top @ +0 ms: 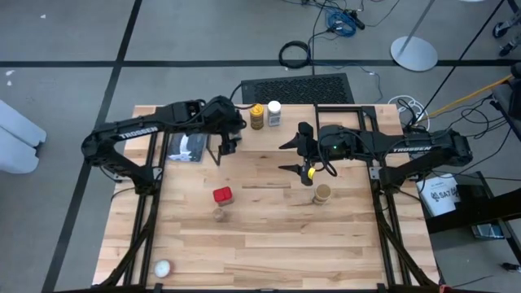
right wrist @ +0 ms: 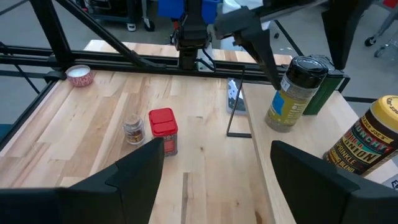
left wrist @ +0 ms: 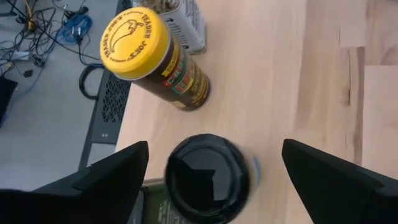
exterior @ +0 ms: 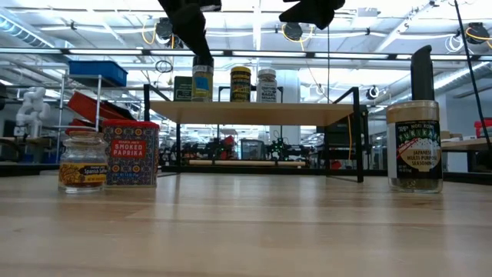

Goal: Shelf spices
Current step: Remove the black seasoning bottle from the shelf

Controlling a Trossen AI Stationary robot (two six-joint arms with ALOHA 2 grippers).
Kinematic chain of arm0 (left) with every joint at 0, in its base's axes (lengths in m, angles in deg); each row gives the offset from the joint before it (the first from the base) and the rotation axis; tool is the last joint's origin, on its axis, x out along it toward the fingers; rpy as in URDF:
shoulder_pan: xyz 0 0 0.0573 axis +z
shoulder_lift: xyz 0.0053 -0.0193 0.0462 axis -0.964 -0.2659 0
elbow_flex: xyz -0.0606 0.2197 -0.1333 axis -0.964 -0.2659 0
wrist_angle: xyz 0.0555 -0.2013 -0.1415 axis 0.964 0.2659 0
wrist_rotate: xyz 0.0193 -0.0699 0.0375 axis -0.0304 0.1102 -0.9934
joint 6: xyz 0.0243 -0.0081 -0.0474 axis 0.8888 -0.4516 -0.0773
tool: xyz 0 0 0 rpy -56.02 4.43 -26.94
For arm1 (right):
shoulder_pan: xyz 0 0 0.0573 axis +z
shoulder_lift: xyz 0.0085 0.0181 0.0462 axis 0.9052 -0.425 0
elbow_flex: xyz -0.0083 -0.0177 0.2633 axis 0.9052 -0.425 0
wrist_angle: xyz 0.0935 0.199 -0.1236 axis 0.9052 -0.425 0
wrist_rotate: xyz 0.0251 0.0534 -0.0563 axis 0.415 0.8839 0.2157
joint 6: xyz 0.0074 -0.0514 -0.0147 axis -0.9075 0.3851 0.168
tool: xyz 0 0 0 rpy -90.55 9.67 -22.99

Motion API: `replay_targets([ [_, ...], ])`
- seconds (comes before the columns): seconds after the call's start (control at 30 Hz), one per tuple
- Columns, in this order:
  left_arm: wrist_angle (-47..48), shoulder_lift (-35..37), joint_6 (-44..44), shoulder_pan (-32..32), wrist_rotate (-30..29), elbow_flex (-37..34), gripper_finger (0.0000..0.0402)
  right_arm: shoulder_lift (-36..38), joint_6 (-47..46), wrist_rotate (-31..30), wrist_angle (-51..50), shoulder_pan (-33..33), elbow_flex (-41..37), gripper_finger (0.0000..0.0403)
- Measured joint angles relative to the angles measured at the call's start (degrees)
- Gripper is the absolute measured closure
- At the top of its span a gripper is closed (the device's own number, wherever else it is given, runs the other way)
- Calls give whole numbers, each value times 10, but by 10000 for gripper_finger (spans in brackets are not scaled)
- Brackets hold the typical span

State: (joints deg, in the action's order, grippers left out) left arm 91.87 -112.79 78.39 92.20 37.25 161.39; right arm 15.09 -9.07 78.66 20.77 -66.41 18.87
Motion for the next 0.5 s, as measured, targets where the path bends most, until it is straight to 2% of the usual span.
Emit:
replay_targets([
  [0.13, -1, 0, 9, 14, 33, 0, 22, 0, 0, 0, -4, 0, 0, 122],
  [0.5, 29, 0, 40, 27, 45, 0, 22, 0, 0, 0, -15, 0, 0, 122],
])
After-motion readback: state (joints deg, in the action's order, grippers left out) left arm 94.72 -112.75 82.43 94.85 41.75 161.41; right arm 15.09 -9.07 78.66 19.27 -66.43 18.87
